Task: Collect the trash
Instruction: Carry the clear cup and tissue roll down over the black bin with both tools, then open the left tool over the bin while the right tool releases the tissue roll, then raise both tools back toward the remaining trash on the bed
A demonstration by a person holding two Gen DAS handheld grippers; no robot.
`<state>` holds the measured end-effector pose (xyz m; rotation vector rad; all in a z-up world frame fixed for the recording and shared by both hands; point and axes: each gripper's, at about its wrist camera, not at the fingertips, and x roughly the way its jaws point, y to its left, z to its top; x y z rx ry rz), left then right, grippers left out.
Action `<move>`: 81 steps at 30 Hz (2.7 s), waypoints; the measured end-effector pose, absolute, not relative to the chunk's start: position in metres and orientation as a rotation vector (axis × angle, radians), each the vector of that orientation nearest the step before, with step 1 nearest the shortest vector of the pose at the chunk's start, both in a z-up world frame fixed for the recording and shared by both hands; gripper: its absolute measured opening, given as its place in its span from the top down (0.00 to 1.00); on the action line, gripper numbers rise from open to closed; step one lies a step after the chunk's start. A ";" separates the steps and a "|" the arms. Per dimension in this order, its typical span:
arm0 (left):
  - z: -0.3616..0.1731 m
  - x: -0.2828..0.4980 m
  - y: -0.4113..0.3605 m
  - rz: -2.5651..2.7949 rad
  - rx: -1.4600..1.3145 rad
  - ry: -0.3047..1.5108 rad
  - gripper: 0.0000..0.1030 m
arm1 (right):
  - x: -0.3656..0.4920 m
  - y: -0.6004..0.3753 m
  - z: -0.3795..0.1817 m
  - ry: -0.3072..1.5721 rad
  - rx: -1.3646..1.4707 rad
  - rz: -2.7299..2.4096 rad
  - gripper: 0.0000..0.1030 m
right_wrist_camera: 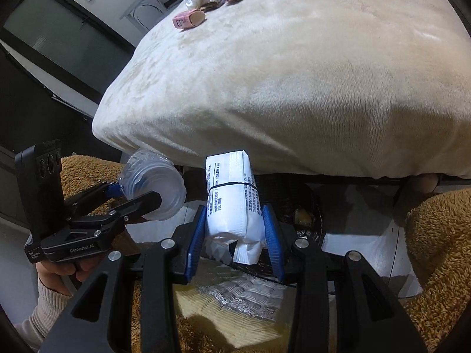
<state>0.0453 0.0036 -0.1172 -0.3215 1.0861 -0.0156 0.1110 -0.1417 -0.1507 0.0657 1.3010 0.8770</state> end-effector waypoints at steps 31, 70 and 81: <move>-0.153 0.060 -0.006 -0.021 -0.317 1.281 0.25 | 0.121 -0.124 -0.186 1.458 0.068 0.820 0.48; -0.020 0.096 0.058 0.005 -0.161 0.799 0.25 | 0.191 -0.115 -0.046 0.784 -0.079 0.974 0.47; -0.024 0.169 0.084 0.001 -0.149 0.845 0.15 | 0.261 -0.070 -0.049 0.816 -0.072 0.972 0.34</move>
